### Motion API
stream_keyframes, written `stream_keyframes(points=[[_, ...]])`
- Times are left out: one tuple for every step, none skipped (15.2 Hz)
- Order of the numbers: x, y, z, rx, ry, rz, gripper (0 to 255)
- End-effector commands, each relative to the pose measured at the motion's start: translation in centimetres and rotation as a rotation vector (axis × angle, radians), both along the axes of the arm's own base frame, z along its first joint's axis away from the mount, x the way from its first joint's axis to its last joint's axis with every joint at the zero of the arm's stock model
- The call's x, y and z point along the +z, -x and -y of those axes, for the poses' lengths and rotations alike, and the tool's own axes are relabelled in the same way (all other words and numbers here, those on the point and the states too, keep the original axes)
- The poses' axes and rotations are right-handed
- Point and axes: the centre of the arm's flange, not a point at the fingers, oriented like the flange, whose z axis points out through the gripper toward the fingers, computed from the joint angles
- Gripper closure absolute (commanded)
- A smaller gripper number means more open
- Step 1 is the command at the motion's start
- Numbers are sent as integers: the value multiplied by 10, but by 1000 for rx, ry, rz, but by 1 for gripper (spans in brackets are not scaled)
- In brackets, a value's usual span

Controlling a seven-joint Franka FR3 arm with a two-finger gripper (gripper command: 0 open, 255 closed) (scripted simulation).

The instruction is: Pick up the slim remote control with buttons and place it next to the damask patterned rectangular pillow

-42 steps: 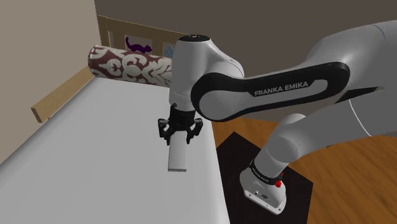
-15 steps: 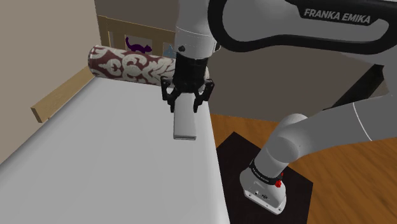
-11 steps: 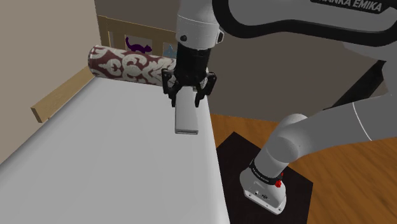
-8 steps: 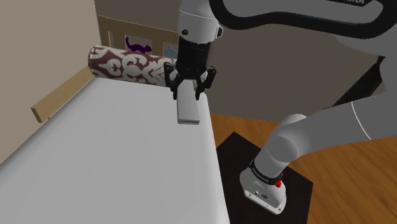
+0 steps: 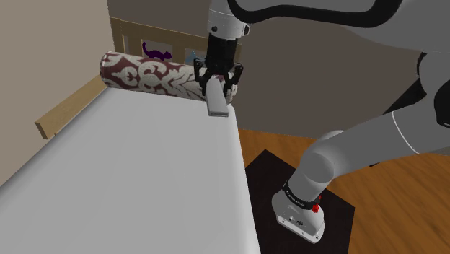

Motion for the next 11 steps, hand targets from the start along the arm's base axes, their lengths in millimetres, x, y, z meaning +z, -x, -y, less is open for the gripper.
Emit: stream_keyframes(points=[[3, -15, 22, 1, 1, 1, 255], [3, -23, 32, 1, 1, 1, 255], [3, -31, 43, 1, 1, 1, 255], [3, -39, 54, 1, 1, 1, 255], [3, -47, 64, 1, 1, 1, 255], [3, -55, 75, 1, 1, 1, 255], [3, -62, 85, 1, 1, 1, 255], [3, -68, 92, 1, 1, 1, 255], [-2, -68, 92, 1, 1, 1, 255], [-7, -68, 92, 1, 1, 1, 255], [-13, -67, 92, 2, 1, 1, 255]])
